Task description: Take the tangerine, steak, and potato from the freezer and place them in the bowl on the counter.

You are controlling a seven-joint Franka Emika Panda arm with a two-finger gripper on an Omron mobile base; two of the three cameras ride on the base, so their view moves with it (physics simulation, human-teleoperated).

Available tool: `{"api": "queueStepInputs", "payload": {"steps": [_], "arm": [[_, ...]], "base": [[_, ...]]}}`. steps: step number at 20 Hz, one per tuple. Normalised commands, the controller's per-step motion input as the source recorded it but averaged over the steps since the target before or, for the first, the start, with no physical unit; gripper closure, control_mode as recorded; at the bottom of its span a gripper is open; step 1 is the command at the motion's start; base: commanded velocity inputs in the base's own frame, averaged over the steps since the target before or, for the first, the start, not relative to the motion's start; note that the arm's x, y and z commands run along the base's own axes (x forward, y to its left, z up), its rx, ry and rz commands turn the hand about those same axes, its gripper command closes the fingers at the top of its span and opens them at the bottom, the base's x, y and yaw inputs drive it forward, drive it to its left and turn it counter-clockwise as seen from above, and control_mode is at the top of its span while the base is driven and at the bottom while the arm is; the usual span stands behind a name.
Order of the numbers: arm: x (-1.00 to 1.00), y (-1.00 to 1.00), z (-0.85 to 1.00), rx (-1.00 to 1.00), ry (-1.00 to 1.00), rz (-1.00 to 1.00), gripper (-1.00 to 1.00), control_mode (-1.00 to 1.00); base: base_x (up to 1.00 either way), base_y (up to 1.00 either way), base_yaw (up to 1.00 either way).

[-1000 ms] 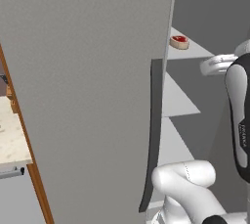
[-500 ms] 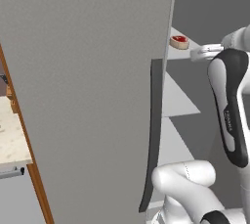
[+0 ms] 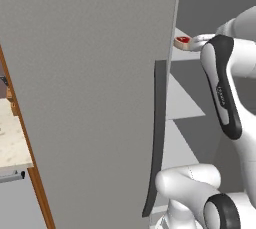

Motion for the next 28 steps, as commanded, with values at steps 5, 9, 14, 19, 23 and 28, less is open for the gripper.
{"api": "queueStepInputs", "payload": {"steps": [5, 9, 14, 19, 23, 28], "arm": [[0.44, -0.29, -0.17, 0.02, 0.00, 0.04, -1.00, -1.00], [0.47, -0.03, -0.25, 0.00, 0.00, 0.02, -1.00, -1.00], [0.37, 0.00, -0.22, 0.00, 0.00, 0.00, -1.00, -1.00], [0.38, -0.02, -0.13, 0.00, 0.00, 0.00, -1.00, -1.00], [0.35, -0.08, -0.05, 0.00, 0.00, 0.00, -1.00, -1.00], [0.30, -0.15, -0.03, 0.00, 0.00, 0.01, -1.00, -1.00]], "base": [[0.00, 0.00, 0.00], [0.00, 0.00, 0.00], [0.00, 0.00, 0.00], [0.00, 0.00, 0.00], [0.00, 0.00, 0.00], [0.00, 0.00, 0.00]]}}
